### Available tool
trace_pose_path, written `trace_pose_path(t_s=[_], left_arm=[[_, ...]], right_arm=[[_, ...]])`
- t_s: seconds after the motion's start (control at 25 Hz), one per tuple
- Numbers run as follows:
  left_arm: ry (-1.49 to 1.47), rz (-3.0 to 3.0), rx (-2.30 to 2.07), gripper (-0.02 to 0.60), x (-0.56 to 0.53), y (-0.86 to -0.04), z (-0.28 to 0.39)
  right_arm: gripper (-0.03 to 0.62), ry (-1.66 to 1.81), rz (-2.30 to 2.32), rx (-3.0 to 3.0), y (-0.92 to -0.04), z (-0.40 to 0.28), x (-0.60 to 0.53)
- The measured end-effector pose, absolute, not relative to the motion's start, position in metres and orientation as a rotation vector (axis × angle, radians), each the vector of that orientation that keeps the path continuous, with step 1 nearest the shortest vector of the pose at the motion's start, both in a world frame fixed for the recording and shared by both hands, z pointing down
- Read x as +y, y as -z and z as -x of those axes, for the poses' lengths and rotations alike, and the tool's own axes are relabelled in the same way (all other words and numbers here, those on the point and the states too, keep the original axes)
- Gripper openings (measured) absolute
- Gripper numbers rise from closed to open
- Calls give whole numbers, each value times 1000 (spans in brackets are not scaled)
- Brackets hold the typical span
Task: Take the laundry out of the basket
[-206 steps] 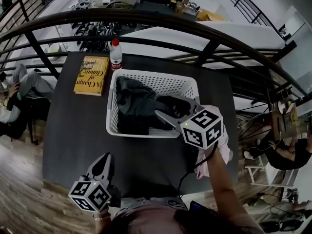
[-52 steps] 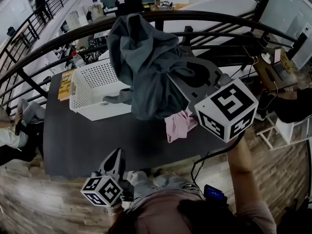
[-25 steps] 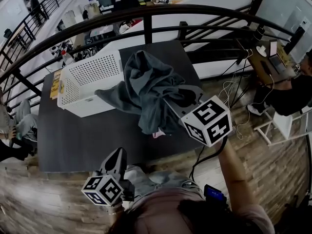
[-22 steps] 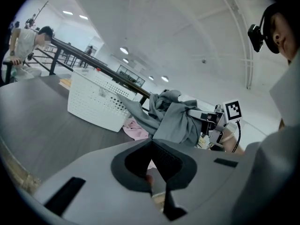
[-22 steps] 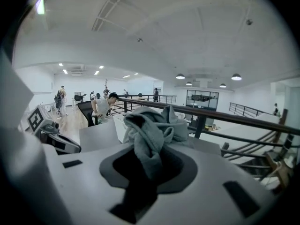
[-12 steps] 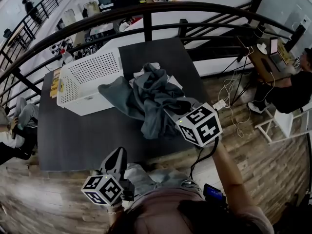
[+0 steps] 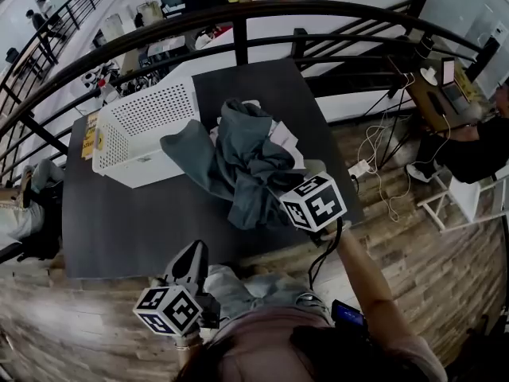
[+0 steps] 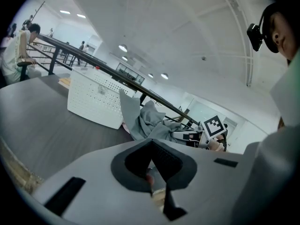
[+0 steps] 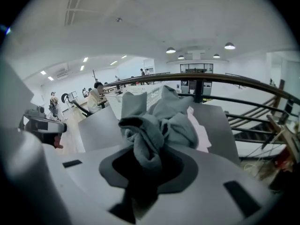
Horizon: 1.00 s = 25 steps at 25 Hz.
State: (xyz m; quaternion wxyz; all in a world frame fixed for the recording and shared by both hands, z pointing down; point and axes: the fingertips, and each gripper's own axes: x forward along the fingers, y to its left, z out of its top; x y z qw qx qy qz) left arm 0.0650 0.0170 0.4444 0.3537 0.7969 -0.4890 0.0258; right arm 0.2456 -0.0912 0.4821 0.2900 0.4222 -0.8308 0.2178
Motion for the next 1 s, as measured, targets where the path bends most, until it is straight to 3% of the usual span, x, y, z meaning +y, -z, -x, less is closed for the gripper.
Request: trace_pose_path(t_s=[0.68,1.0], left_arm=[[-82,-2059,-1259,-2,13,-446,-63],[-79,-2042,-1275,-3,22,-450,-58]], right_arm=[[129,-756,-1002,-2273,-552,-201,-57],[239,-668,-968,-2308,-545,-182,-44]])
